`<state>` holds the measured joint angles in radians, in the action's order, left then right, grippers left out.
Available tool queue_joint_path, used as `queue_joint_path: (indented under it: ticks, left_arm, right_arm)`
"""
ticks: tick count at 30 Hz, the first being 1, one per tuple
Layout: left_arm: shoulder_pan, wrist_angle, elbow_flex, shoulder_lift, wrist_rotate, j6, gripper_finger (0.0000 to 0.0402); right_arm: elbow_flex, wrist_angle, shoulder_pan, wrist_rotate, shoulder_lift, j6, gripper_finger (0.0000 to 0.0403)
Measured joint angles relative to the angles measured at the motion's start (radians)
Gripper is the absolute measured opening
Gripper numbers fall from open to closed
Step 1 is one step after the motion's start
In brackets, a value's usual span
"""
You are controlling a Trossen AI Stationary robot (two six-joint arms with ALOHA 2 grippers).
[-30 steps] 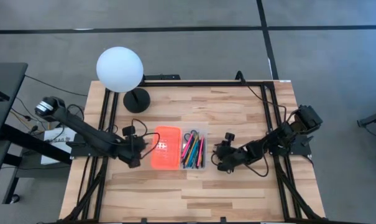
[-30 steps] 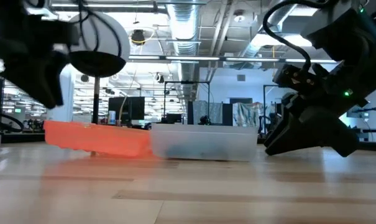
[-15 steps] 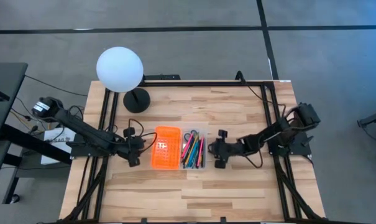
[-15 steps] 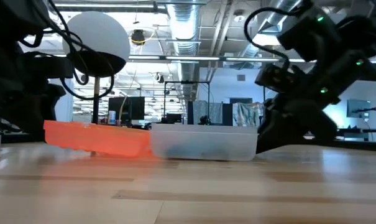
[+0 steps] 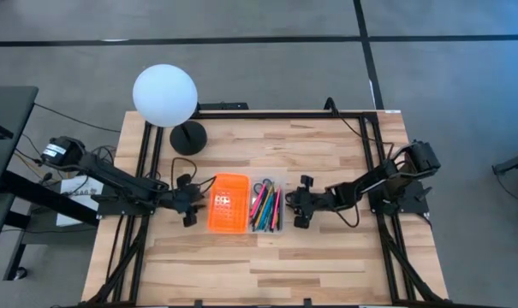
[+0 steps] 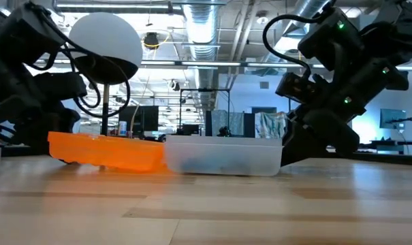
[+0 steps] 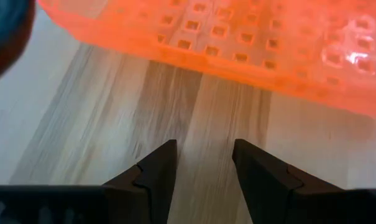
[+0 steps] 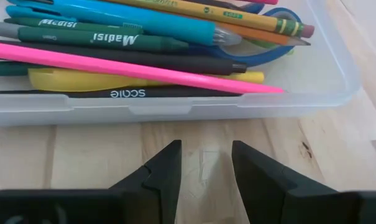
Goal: Pick & place school supplies into a supply box
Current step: Close the orange supply box
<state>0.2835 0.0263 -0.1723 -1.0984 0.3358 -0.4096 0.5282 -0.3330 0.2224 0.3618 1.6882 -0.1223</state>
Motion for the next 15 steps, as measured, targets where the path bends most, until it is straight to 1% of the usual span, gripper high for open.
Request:
queue_joint_path:
  ticks: [10, 15]
  left_arm:
    - [-0.004, 0.281, 0.126, -0.001, -0.01, 0.014, 0.0157]
    - [-0.004, 0.359, 0.16, -0.002, -0.011, 0.017, 0.0157]
  right_arm:
    - [0.0, -0.005, -0.001, -0.001, 0.0, 0.0, 0.0134]
    - [0.0, -0.005, -0.001, -0.001, 0.0, 0.002, 0.0134]
